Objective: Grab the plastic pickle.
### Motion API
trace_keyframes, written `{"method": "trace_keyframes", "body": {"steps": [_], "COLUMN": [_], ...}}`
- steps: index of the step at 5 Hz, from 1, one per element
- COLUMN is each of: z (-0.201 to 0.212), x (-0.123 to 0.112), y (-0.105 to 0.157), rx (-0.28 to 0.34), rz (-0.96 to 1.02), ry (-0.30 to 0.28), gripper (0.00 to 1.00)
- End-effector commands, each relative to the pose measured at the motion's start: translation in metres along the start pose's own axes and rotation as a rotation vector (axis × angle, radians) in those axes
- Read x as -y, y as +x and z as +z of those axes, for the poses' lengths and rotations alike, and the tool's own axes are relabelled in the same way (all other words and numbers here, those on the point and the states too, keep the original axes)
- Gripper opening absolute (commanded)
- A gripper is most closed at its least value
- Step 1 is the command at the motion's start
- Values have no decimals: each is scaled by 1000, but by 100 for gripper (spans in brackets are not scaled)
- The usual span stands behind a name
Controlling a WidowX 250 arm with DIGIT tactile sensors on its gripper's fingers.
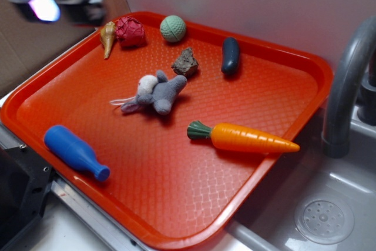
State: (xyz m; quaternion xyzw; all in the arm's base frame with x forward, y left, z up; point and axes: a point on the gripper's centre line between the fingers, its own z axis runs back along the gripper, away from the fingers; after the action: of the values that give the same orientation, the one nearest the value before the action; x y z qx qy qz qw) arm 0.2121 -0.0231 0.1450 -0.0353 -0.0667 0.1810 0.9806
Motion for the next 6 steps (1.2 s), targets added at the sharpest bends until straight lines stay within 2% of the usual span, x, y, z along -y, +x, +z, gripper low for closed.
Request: {"method": "trace_keyframes", "body": {"steps": [1, 2, 3, 4, 5, 6], "z": [-60, -65, -74, -69, -74, -89], "x": [64, 88, 104, 106, 108, 95], "y": [55, 64, 74, 87, 100, 106], "rx": [12, 63, 113, 136, 174, 175], "rz": [-114, -154, -158, -123, -128, -169], "ry": [-204, -188, -137, -151, -127, -123], "gripper": [100, 100, 100, 100, 100, 100]}}
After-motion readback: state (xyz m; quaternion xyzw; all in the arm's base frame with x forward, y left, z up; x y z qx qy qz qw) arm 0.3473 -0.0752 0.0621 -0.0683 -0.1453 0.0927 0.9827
